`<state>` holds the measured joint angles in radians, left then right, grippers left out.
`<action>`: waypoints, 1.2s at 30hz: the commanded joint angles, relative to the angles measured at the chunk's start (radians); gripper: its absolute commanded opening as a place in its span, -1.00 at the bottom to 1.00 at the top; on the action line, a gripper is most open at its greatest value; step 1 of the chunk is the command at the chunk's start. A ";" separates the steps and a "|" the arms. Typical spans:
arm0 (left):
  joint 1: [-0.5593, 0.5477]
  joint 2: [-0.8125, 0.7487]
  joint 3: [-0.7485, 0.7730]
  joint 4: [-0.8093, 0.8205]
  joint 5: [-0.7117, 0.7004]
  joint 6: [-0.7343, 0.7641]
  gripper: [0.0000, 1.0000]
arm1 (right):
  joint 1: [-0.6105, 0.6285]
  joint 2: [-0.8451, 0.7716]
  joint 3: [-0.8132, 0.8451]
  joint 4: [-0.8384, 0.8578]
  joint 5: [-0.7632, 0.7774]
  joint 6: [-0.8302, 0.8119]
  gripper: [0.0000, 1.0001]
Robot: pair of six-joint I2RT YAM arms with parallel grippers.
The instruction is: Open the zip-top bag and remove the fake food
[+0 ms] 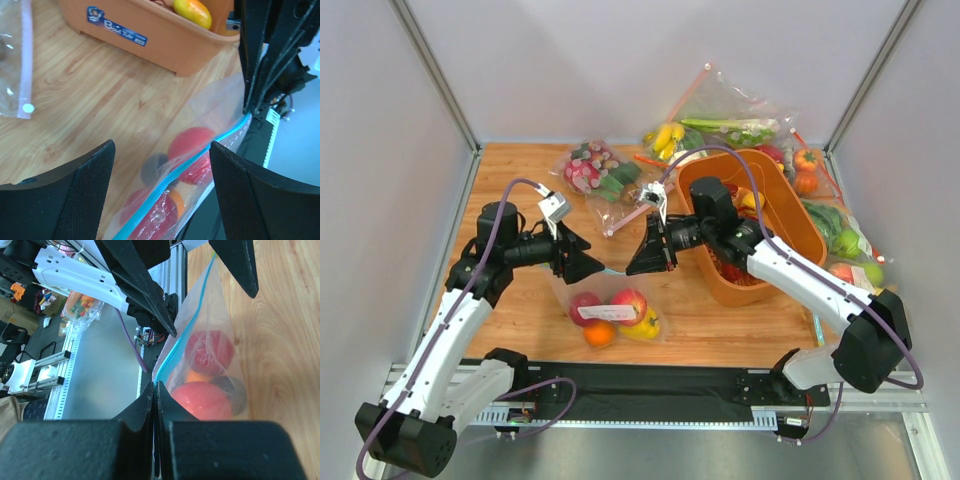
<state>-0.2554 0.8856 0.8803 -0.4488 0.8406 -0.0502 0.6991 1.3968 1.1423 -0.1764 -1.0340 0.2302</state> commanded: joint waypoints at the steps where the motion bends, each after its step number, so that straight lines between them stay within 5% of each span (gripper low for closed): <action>1: 0.001 0.012 0.016 0.013 0.110 0.026 0.66 | -0.012 -0.038 0.005 0.020 -0.043 -0.012 -0.99; 16: -0.033 0.045 -0.021 -0.010 0.213 0.003 0.64 | -0.116 -0.064 -0.023 0.045 -0.084 0.004 -0.99; 30: -0.096 0.030 -0.018 -0.011 -0.023 0.036 0.70 | -0.116 -0.104 -0.068 0.048 -0.101 0.011 -0.99; 35: -0.132 0.047 -0.023 -0.042 0.014 0.033 -0.24 | -0.116 -0.117 -0.070 0.026 -0.067 0.001 -0.99; 36: -0.140 0.050 -0.020 -0.060 0.014 0.038 -0.59 | -0.119 -0.119 -0.067 0.014 -0.061 0.000 -0.99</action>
<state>-0.3679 0.9340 0.8616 -0.4942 0.8452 -0.0418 0.5846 1.3167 1.0687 -0.1741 -1.1042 0.2310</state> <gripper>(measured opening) 0.310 0.011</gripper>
